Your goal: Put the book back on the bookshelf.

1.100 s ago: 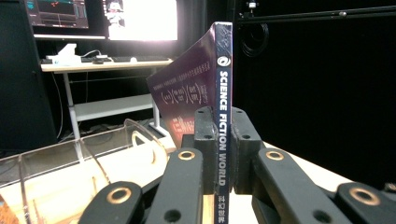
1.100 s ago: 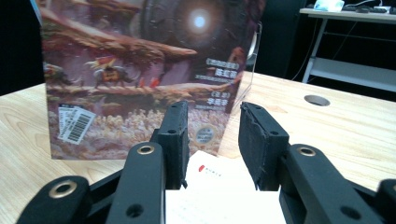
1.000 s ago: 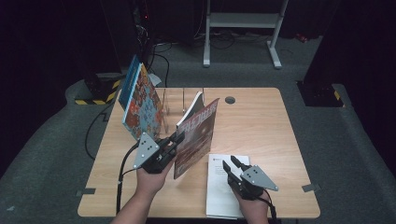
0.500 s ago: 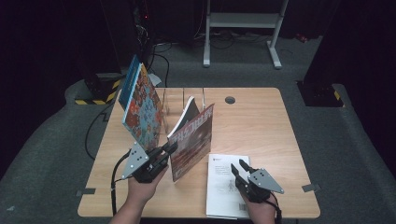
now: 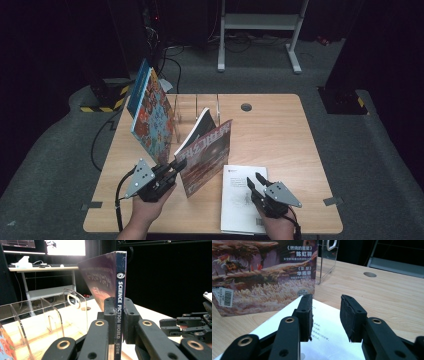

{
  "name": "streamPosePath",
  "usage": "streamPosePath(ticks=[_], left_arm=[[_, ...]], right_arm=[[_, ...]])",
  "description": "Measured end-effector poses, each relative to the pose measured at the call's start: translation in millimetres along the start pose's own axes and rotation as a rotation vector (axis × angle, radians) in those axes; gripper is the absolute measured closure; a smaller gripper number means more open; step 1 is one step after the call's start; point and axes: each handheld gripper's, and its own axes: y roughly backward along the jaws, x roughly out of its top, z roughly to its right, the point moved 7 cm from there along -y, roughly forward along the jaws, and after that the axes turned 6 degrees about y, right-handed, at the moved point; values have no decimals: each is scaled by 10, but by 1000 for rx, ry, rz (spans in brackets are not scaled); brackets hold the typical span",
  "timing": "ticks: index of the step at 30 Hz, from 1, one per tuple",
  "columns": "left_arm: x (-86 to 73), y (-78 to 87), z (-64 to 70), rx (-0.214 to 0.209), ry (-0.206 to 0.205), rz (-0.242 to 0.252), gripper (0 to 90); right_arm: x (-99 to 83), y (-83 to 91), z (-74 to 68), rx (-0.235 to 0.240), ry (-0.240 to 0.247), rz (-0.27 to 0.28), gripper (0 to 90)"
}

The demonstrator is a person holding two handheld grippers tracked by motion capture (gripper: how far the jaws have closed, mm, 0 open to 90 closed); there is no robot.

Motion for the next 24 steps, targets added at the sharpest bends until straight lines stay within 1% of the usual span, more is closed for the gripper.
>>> streamPosePath(ticks=[3, 5, 7, 8, 9, 10, 11, 13, 15, 17, 19, 21, 24], left_arm=[[-4, 20, -3, 2, -3, -6, 836], [-3, 26, 10, -4, -8, -8, 835], [-2, 24, 27, -11, -20, -14, 831], [0, 15, 30, -2, -38, -21, 824], [3, -1, 35, 1, -42, -27, 797], [5, -37, 32, 1, -45, -49, 739], [15, -64, 22, 4, -39, -55, 703], [36, -113, 13, 9, -32, -69, 695], [39, -171, 6, 31, -51, -103, 707], [43, -206, 9, 38, -65, -128, 714], [55, -226, 5, 55, -74, -137, 746], [63, -229, -9, 70, -86, -140, 760], [74, -237, -8, 67, -77, -130, 773]], right_arm=[[-2, 0, 1, 2, -3, -1, 622], [-2, -1, 0, 2, -5, -3, 622], [0, -1, -1, 4, -3, 0, 623], [2, 0, -1, 5, -4, 0, 622], [4, 5, -2, 6, -11, 0, 622], [6, 6, 2, 4, -11, 2, 622], [9, 9, 3, 4, -14, 4, 622], [7, 15, 6, 2, -13, 0, 622], [12, 22, 5, 4, -19, 3, 622], [13, 24, 5, 4, -22, 4, 622], [14, 28, 5, 6, -24, 5, 622], [16, 29, 6, 10, -25, 6, 621], [10, 28, 7, 10, -25, 1, 621]])
